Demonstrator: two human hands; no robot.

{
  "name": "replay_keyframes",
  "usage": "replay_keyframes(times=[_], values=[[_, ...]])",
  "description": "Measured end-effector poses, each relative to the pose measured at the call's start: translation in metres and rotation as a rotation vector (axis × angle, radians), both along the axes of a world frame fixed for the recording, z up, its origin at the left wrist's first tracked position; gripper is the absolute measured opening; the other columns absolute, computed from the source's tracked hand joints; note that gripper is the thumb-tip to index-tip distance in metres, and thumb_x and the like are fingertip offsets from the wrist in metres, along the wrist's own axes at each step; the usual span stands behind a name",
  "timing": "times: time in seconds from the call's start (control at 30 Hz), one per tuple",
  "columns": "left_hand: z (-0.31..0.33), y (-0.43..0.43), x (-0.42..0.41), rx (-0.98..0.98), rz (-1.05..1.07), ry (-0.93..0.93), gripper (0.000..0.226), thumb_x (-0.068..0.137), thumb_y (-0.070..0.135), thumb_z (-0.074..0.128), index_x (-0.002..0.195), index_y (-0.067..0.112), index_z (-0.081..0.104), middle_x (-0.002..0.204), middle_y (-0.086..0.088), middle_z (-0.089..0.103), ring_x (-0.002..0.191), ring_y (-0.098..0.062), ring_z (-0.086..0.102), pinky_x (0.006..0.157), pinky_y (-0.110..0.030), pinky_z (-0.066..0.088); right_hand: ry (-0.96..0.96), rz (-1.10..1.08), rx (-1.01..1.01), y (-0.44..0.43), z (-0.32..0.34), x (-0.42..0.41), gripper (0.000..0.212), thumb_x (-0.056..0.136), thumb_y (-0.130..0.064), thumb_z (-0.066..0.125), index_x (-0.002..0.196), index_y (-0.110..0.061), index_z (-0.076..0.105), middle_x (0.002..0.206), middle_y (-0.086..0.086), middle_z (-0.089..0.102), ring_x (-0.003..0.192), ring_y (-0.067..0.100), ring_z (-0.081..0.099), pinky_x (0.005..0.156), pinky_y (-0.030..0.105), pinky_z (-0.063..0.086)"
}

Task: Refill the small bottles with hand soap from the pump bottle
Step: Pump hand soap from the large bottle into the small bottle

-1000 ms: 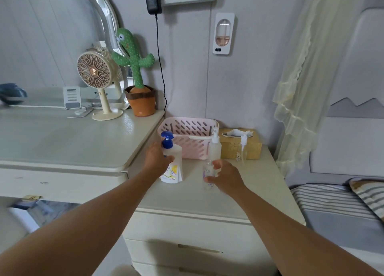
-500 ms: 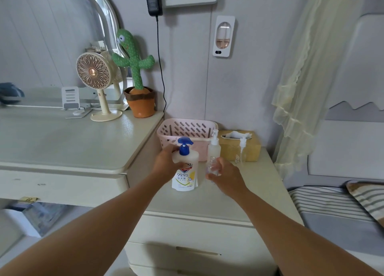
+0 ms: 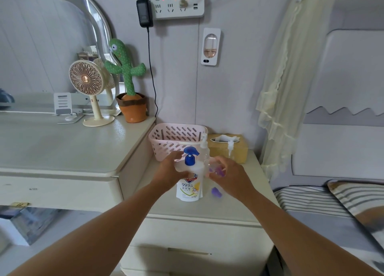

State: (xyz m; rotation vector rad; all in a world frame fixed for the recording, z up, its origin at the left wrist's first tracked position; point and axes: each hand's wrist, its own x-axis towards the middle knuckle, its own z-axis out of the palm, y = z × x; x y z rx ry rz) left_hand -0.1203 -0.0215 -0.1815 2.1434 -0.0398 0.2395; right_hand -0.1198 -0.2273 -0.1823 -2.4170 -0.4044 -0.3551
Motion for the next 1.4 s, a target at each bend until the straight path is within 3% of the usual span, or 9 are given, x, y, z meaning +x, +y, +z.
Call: replay_keyframes(times=[0.13,0.23,0.37,0.47,0.53,0.67,0.8,1.27,1.4], values=[[0.011,0.010,0.001,-0.150,-0.057,-0.018,0.078,0.066,0.023,0.085,0.134,0.022,0.046,0.123,0.004,0.055,0.112,-0.013,0.052,0.093,-0.031,0.045,0.007,0.004,0.014,-0.002,0.004,-0.002,0.041,0.079,-0.049,0.066,0.112,-0.026,0.058,0.100,-0.007,0.064,0.084,0.010,0.060,0.076,0.028,0.055],[0.021,0.011,0.002,-0.291,-0.098,-0.018,0.062,0.079,0.033,0.074,0.133,0.023,0.047,0.122,0.003,0.059,0.113,-0.011,0.056,0.095,-0.031,0.047,0.022,0.022,0.011,0.000,0.006,-0.002,0.043,0.079,-0.049,0.067,0.114,-0.026,0.057,0.101,-0.007,0.063,0.085,0.010,0.060,0.077,0.027,0.054],[0.029,-0.002,-0.001,-0.387,-0.176,0.006,0.043,0.090,0.024,0.061,0.131,0.018,0.050,0.119,0.000,0.063,0.108,-0.012,0.061,0.084,-0.019,0.048,0.024,0.027,-0.003,0.002,0.009,-0.001,0.044,0.078,-0.052,0.066,0.115,-0.029,0.056,0.100,-0.008,0.062,0.085,0.009,0.059,0.077,0.028,0.054],[0.025,-0.013,-0.001,-0.415,-0.179,0.001,0.030,0.094,0.022,0.056,0.124,0.017,0.054,0.115,-0.006,0.065,0.104,-0.018,0.062,0.086,-0.027,0.052,0.032,0.027,-0.002,0.004,0.010,0.000,0.047,0.077,-0.054,0.066,0.116,-0.031,0.056,0.100,-0.009,0.061,0.085,0.009,0.059,0.077,0.028,0.054],[0.022,-0.019,0.001,-0.408,-0.156,-0.022,0.023,0.095,0.024,0.053,0.117,0.017,0.056,0.111,-0.007,0.064,0.101,-0.021,0.062,0.087,-0.034,0.053,0.033,0.031,-0.009,0.003,0.011,0.000,0.047,0.077,-0.055,0.066,0.116,-0.032,0.056,0.101,-0.010,0.061,0.085,0.008,0.058,0.078,0.028,0.054],[0.021,-0.026,0.001,-0.361,-0.125,-0.064,0.018,0.097,0.025,0.048,0.112,0.015,0.054,0.098,0.000,0.062,0.087,-0.013,0.061,0.069,-0.019,0.052,0.024,0.045,-0.016,0.000,0.014,-0.002,0.046,0.077,-0.053,0.067,0.117,-0.031,0.057,0.098,-0.013,0.058,0.084,0.005,0.057,0.074,0.022,0.049],[0.021,-0.028,-0.001,-0.349,-0.125,-0.073,0.018,0.098,0.026,0.048,0.110,0.014,0.052,0.093,0.001,0.065,0.084,-0.013,0.062,0.066,-0.018,0.053,0.012,0.039,-0.028,-0.003,0.017,0.000,0.046,0.076,-0.054,0.067,0.115,-0.031,0.058,0.091,-0.014,0.058,0.078,0.003,0.056,0.069,0.020,0.047],[0.033,-0.029,-0.006,-0.377,-0.223,0.002,0.031,0.098,0.034,0.044,0.108,0.009,0.057,0.100,-0.002,0.065,0.092,-0.013,0.059,0.081,-0.024,0.049,0.055,0.066,-0.050,-0.008,0.020,0.007,0.052,0.077,-0.055,0.065,0.122,-0.031,0.058,0.096,-0.008,0.062,0.084,0.008,0.057,0.072,0.021,0.046],[0.051,-0.032,0.015,-0.137,-0.005,-0.140,0.041,0.100,0.039,0.036,0.127,0.013,0.051,0.122,-0.006,0.058,0.112,-0.017,0.052,0.090,-0.023,0.038,0.061,0.071,-0.057,-0.008,0.020,0.008,0.052,0.078,-0.056,0.065,0.123,-0.031,0.057,0.100,-0.007,0.064,0.086,0.008,0.058,0.076,0.023,0.051]])
